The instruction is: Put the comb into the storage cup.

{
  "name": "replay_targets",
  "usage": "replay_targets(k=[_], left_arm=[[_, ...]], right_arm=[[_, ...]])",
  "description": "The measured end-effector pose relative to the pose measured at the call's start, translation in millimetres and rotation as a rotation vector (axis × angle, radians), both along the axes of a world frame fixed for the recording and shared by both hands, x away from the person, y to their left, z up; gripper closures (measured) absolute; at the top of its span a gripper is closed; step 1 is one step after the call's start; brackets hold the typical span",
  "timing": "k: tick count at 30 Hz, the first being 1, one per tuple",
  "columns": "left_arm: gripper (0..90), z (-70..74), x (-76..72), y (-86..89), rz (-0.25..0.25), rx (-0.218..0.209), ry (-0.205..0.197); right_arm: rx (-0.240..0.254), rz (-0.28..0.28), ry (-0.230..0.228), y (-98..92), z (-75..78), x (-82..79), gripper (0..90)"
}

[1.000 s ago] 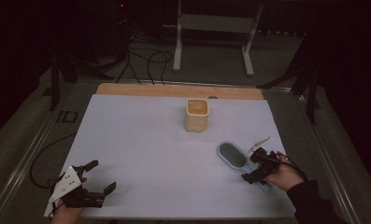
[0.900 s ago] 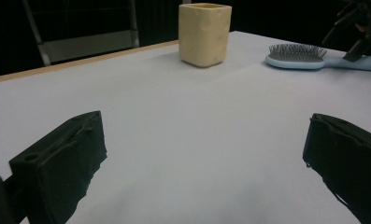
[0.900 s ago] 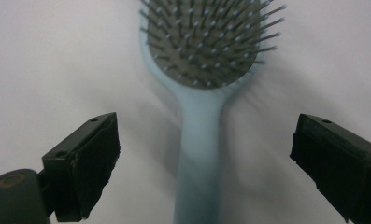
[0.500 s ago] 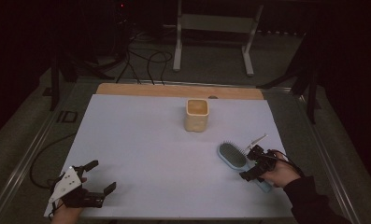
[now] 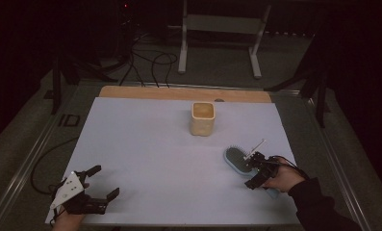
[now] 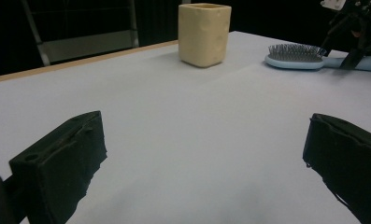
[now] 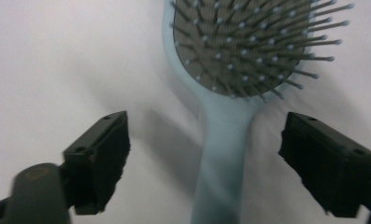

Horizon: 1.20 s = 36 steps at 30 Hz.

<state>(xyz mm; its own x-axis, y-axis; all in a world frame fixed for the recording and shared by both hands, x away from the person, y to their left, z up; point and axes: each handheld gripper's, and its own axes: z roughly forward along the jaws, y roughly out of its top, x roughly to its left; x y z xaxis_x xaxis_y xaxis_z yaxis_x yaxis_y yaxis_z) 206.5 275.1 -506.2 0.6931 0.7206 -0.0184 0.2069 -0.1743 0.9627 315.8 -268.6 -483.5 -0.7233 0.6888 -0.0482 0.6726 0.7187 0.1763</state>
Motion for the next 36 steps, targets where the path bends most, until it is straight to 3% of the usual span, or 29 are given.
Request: replay_targets(k=[3, 4, 10, 13, 21, 27, 28, 36], left_arm=[[0.0, 0.1, -0.1, 0.0, 0.001, 0.0, 0.0], [0.0, 0.0, -0.1, 0.1, 0.001, 0.0, 0.0], [0.0, 0.1, 0.0, 0.3, 0.0, 0.0, 0.001], [0.0, 0.2, -0.1, 0.4, 0.0, 0.002, 0.0], [0.0, 0.0, 0.1, 0.3, 0.001, -0.001, 0.001], [0.0, 0.1, 0.1, 0.7, 0.001, -0.002, 0.003], [0.0, 0.1, 0.1, 0.6, 0.0, -0.001, 0.002], [0.0, 0.2, -0.4, 0.7, -0.002, 0.0, 0.001]], right_arm=[[-0.009, -0.017, -0.009, 0.9, 0.6, 1.5, 25.7], [-0.007, -0.029, -0.019, 0.8, 2.1, 4.2, 31.3], [-0.014, -0.035, 0.016, 1.8, 4.9, 9.0, 45.5], [-0.035, -0.038, 0.007, 1.9, 5.3, 10.7, 52.4], [-0.045, -0.042, 0.022, 1.1, 4.4, 11.9, 58.1], [-0.083, -0.026, 0.025, 3.4, 0.1, 10.3, 65.2], [-0.108, -0.015, 0.026, 4.8, -3.2, 9.8, 66.3], [-0.128, -0.027, 0.032, 8.9, -5.0, 9.1, 69.8]])
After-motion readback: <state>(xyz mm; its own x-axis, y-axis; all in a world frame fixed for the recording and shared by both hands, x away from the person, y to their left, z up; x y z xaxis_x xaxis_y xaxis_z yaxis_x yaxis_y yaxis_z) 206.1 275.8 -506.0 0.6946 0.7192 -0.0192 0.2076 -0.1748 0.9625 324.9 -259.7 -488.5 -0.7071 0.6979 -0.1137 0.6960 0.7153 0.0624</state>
